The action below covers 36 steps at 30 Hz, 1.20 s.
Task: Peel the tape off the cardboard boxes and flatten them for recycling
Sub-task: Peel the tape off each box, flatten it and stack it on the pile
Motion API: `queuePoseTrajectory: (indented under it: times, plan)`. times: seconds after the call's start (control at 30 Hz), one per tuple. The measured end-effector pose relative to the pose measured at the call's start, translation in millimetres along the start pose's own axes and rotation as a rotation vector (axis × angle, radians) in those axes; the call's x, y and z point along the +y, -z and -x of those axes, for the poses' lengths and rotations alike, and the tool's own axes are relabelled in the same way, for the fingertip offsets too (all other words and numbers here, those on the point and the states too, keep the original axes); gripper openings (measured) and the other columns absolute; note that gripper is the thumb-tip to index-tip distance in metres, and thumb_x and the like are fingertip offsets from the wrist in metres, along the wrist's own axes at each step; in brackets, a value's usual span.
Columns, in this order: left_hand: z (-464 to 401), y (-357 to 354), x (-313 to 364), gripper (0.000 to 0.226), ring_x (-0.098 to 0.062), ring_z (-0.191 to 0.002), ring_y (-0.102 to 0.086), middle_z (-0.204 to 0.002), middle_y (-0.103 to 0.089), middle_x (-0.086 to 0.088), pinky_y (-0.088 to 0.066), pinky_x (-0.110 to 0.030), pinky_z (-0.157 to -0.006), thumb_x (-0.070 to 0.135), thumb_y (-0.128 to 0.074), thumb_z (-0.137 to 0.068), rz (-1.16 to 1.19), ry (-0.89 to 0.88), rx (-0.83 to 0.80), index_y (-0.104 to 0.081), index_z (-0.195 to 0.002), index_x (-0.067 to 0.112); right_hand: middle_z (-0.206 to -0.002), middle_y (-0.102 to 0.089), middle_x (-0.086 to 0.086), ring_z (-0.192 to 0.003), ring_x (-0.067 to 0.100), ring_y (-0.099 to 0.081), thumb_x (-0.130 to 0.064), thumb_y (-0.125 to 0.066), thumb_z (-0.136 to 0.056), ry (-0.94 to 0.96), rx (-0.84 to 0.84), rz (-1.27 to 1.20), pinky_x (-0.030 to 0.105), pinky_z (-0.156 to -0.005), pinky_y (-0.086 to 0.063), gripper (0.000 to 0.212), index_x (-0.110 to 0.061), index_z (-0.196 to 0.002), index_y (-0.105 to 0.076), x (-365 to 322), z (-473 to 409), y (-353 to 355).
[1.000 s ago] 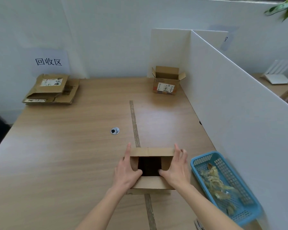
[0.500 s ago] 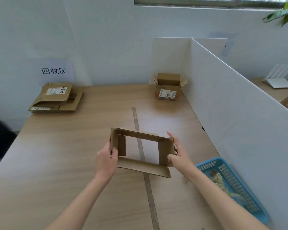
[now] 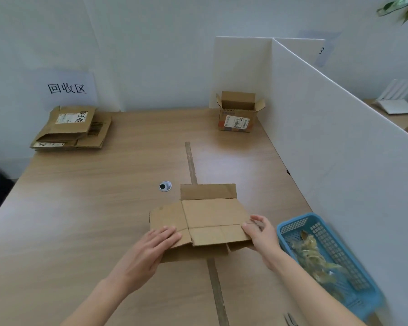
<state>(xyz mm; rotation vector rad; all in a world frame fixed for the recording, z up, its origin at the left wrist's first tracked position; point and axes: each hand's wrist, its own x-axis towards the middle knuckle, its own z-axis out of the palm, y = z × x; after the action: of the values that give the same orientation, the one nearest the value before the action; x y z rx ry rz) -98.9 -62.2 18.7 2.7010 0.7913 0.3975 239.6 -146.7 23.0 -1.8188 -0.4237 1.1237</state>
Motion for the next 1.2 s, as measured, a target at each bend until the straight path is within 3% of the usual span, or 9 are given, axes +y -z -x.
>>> queuePoseTrajectory:
  times: [0.13, 0.27, 0.4, 0.5, 0.63, 0.73, 0.9, 1.03, 1.2]
  plan:
    - [31.2, -33.1, -4.2, 0.053, -0.009, -0.137, -0.051, -0.151, -0.05, 0.013, -0.039, -0.027, -0.114, 0.042, -0.017, -0.108, -0.089, -0.035, -0.279, -0.053, -0.146, 0.029, -0.137, -0.053, -0.005, -0.116, 0.024, -0.061, -0.019, -0.067, -0.093, 0.149, -0.011, 0.545, 0.045, -0.095, -0.056, 0.055, -0.037, -0.142, -0.049, 39.1, -1.6, -5.9]
    - [47.7, -62.7, -0.9, 0.07, -0.007, -0.147, -0.032, -0.161, -0.031, 0.018, -0.013, -0.014, -0.117, 0.074, -0.018, -0.097, 0.03, 0.266, -0.48, -0.029, -0.156, 0.037, -0.13, -0.043, 0.0, -0.115, 0.022, -0.054, -0.042, -0.066, -0.09, 0.176, -0.055, 0.948, 0.041, -0.096, -0.051, 0.056, -0.046, -0.139, -0.041, 73.4, 1.6, -19.6]
    - [23.4, -76.3, 7.1, 0.068, -0.017, -0.132, -0.047, -0.144, -0.052, 0.005, -0.034, -0.029, -0.109, 0.061, -0.024, -0.104, 0.017, 0.393, -0.401, -0.008, -0.163, 0.031, -0.138, -0.032, 0.006, -0.139, 0.028, -0.032, -0.062, -0.067, -0.079, 0.268, -0.029, 1.186, 0.041, -0.115, -0.035, 0.055, -0.035, -0.121, -0.044, 93.4, -5.0, -30.8]
    - [1.8, -87.5, 8.8, 0.063, -0.02, -0.13, -0.044, -0.14, -0.046, 0.001, -0.039, -0.036, -0.105, 0.059, -0.026, -0.105, -0.099, 0.468, -0.396, -0.024, -0.16, 0.028, -0.165, -0.002, 0.007, -0.155, 0.027, 0.006, -0.073, -0.06, -0.081, 0.446, -0.077, 1.301, 0.044, -0.126, -0.003, 0.069, -0.026, -0.129, -0.043, 97.9, -15.4, -44.4]
    - [-17.1, -108.5, 0.7, 0.044, -0.02, -0.157, 0.005, -0.17, 0.003, 0.004, -0.01, -0.052, -0.125, 0.062, -0.036, -0.101, -0.037, 0.573, -0.32, -0.053, -0.127, 0.031, -0.168, 0.017, 0.004, -0.154, 0.022, 0.022, -0.088, -0.058, -0.067, 0.601, -0.303, 1.359, 0.047, -0.125, 0.008, 0.112, -0.044, -0.156, -0.005, 88.9, -39.5, -62.9]
    - [-28.0, -124.4, -6.5, 0.039, -0.019, -0.157, 0.009, -0.171, 0.002, 0.006, -0.004, -0.06, -0.123, 0.067, -0.039, -0.096, -0.012, 0.628, -0.265, -0.048, -0.105, 0.031, -0.166, 0.025, 0.004, -0.15, 0.022, 0.031, -0.1, -0.047, -0.058, 0.69, -0.387, 1.393, 0.052, -0.124, 0.011, 0.119, -0.051, -0.156, -0.002, 84.8, -60.0, -71.7]
    - [-31.5, -142.0, -17.7, 0.087, -0.026, -0.153, -0.023, -0.164, -0.029, 0.0, -0.016, -0.069, -0.116, 0.088, -0.035, -0.082, -0.223, 0.583, -0.201, -0.05, -0.136, 0.021, -0.169, 0.006, 0.008, -0.154, 0.026, 0.021, -0.084, -0.029, -0.089, 0.808, -0.219, 1.352, 0.057, -0.123, 0.006, 0.06, -0.047, -0.135, -0.039, 86.8, -88.2, -79.8]
    - [-34.2, -149.6, -33.8, 0.099, -0.03, -0.141, -0.038, -0.152, -0.039, -0.005, -0.018, -0.073, -0.112, 0.089, -0.037, -0.079, -0.257, 0.529, -0.176, -0.041, -0.153, 0.023, -0.17, -0.005, 0.009, -0.157, 0.03, 0.001, -0.081, -0.033, -0.09, 0.862, -0.12, 1.394, 0.06, -0.121, -0.008, 0.064, -0.045, -0.143, -0.038, 98.6, -97.1, -84.6]
    - [-35.4, -154.6, -36.2, 0.102, -0.03, -0.156, -0.014, -0.17, -0.015, -0.005, -0.007, -0.073, -0.116, 0.089, -0.038, -0.081, -0.234, 0.512, -0.163, -0.027, -0.16, 0.026, -0.168, -0.014, 0.008, -0.156, 0.03, -0.008, -0.078, -0.039, -0.09, 0.913, -0.078, 1.344, 0.063, -0.119, -0.014, 0.067, -0.05, -0.15, -0.034, 101.3, -101.9, -83.7]
